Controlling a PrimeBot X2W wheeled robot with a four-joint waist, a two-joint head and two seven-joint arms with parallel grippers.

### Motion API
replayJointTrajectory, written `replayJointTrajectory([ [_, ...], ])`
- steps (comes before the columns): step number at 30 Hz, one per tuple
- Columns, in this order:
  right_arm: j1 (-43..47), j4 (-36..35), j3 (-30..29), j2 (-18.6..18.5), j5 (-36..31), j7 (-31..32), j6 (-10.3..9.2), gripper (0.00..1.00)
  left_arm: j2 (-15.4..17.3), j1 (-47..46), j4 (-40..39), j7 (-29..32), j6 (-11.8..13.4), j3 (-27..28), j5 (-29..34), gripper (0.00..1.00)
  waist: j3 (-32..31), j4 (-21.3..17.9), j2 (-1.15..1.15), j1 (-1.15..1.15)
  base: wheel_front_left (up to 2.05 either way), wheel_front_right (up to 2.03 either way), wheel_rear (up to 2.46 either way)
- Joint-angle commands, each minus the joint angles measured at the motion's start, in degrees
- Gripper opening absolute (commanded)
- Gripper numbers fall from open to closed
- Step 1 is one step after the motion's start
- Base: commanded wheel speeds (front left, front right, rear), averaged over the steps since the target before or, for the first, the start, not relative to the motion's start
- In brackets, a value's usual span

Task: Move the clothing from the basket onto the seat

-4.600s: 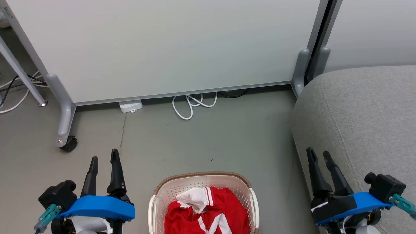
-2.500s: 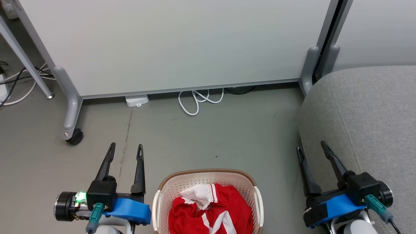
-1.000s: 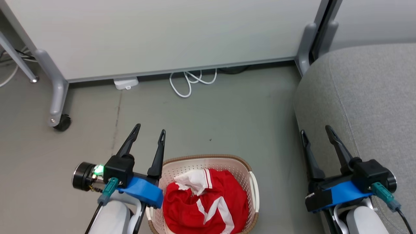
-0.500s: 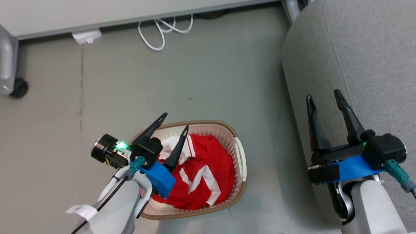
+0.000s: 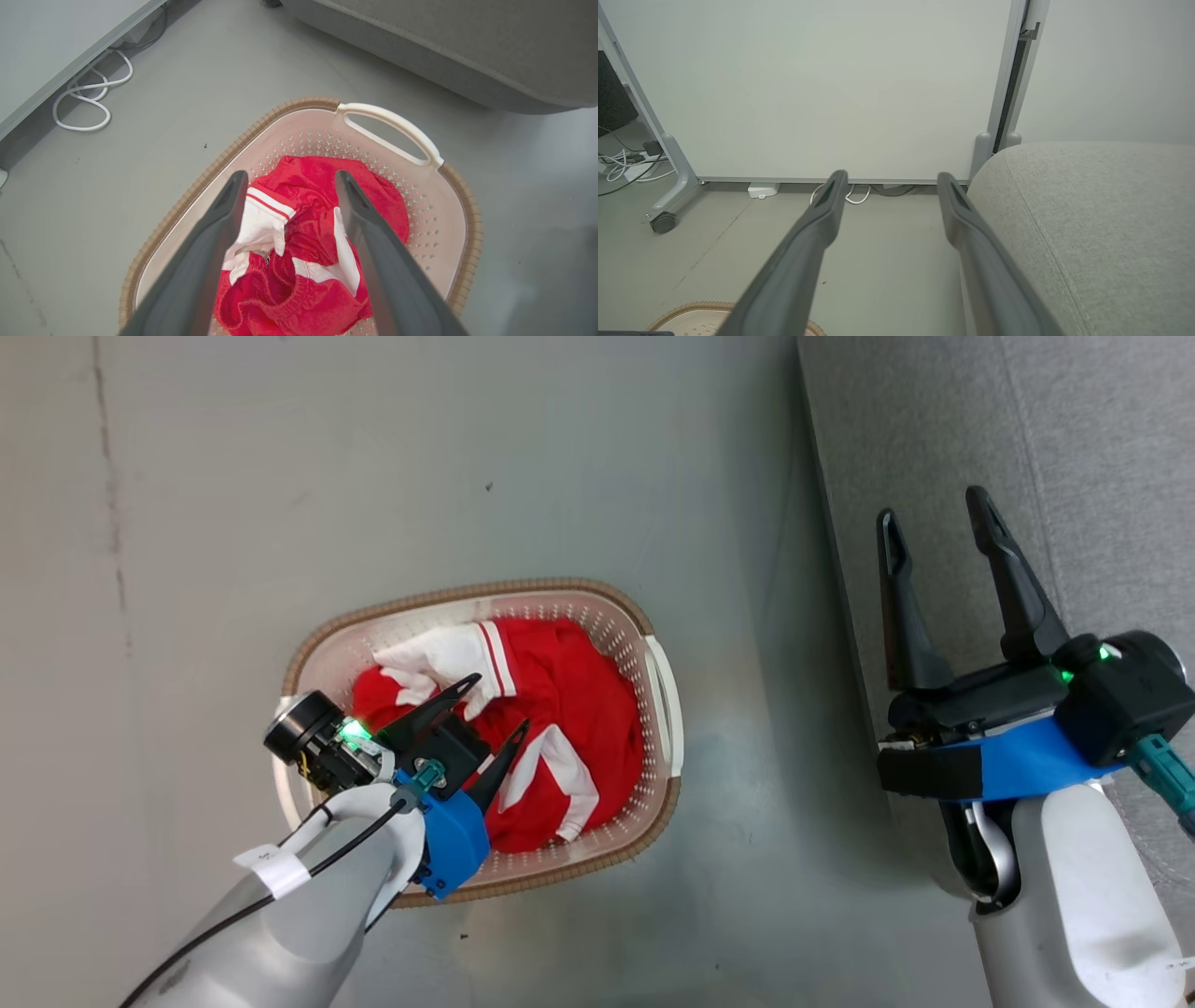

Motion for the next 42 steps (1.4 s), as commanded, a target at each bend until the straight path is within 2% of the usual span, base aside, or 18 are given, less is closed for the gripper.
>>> replayJointTrajectory([
  [1,-1.28,-0.51,0.14,-0.18,-0.24,-0.2,0.09,1.0,0.49,-1.71,1.1,-0.15,-0.02,-1.41,-0.11,1.0,2.71,-0.8,0.0,-0.01,0.0,0.0,0.0],
  [12,-4.14,-3.22,1.12,-0.19,-0.47,-0.19,0.06,1.0,1.41,-10.36,11.57,-0.16,-0.02,-17.4,-6.08,1.0,11.06,-2.88,0.0,-0.01,0.0,0.0,0.0],
  [16,-4.89,-4.14,1.32,-0.18,-0.46,-0.19,0.06,1.0,1.91,-12.21,14.17,0.49,-0.02,-20.89,-7.32,1.0,13.51,-3.73,0.0,-0.01,0.0,0.0,0.0],
  [27,-5.54,-8.27,2.52,-0.18,-0.87,-0.19,0.06,1.0,2.6,-14.58,17.12,5.93,-0.02,-22.3,-6.71,1.0,18.61,-4.52,0.0,-0.01,0.0,0.0,0.0],
  [42,-4.62,-10.71,2.77,-0.18,-0.79,-0.2,0.06,1.0,3.5,-16.24,16.42,14.87,-0.02,-22.31,-5.91,1.0,23.07,-5.77,0.0,-0.01,0.0,0.0,0.0],
])
